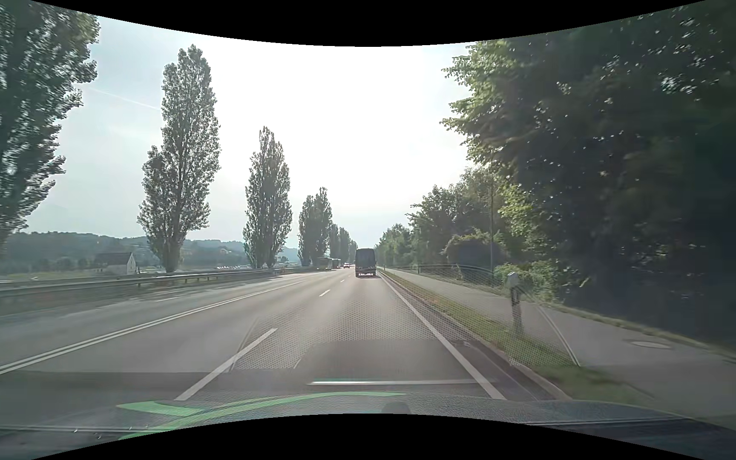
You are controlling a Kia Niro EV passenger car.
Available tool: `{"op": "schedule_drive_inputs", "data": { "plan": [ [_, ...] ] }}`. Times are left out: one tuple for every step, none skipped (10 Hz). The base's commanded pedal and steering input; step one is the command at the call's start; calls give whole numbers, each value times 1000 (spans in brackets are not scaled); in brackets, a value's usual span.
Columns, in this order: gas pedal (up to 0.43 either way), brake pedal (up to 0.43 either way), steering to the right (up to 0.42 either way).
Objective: Follow the waypoints while adhering to traffic rules and regulations
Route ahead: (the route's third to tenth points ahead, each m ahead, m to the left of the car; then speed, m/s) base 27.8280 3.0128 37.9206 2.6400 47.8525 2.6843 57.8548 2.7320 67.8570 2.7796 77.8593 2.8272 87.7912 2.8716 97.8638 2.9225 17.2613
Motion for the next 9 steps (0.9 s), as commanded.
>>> {"op": "schedule_drive_inputs", "data": {
  "plan": [
    [79, 0, 0],
    [79, 0, 0],
    [79, 0, 0],
    [79, 0, 0],
    [79, 0, 0],
    [79, 0, 0],
    [79, 0, 0],
    [79, 0, 0],
    [79, 0, 0]
  ]
}}
